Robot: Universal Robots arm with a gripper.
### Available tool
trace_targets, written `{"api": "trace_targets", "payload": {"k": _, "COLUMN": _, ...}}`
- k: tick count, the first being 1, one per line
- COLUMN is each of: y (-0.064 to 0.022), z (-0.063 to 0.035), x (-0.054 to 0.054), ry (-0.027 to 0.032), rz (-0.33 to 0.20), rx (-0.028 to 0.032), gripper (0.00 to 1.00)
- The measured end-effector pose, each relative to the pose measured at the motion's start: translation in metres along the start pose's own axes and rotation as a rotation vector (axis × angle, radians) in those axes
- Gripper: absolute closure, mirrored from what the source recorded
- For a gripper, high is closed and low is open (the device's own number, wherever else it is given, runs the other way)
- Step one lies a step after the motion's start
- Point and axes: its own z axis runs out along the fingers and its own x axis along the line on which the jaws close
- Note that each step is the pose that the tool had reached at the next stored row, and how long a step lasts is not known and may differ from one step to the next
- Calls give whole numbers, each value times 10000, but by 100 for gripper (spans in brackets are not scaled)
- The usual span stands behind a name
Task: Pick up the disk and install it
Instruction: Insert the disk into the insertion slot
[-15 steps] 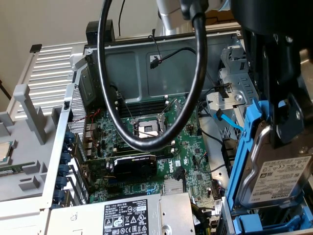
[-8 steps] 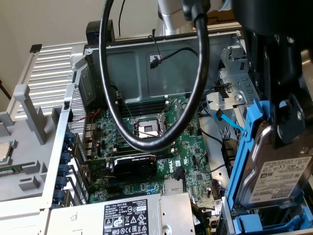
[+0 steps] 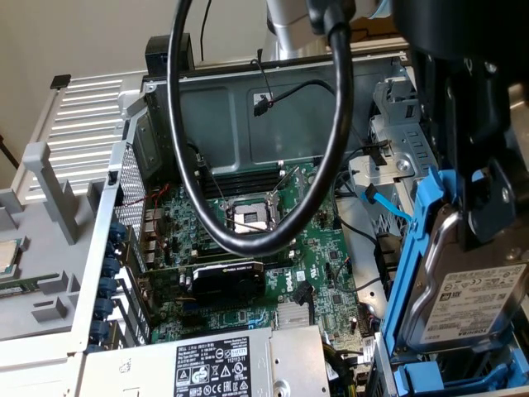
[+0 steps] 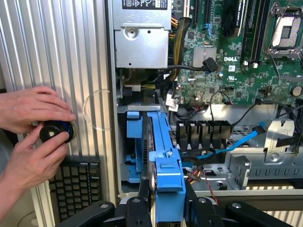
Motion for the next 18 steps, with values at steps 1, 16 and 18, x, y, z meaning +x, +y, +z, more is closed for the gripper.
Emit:
{"api": "trace_targets", "payload": {"k": 1, "y": 1, "z": 0, "x": 0, "ry": 0, "rz": 0, "rx": 8, "gripper": 63}}
{"api": "trace_targets", "payload": {"k": 16, "y": 6, "z": -1, "x": -5, "ry": -3, "rz": -5, "rx": 213, "gripper": 63}}
{"api": "trace_targets", "payload": {"k": 18, "y": 6, "z": 0, "x": -5, "ry": -1, "rz": -5, "rx": 218, "gripper": 63}}
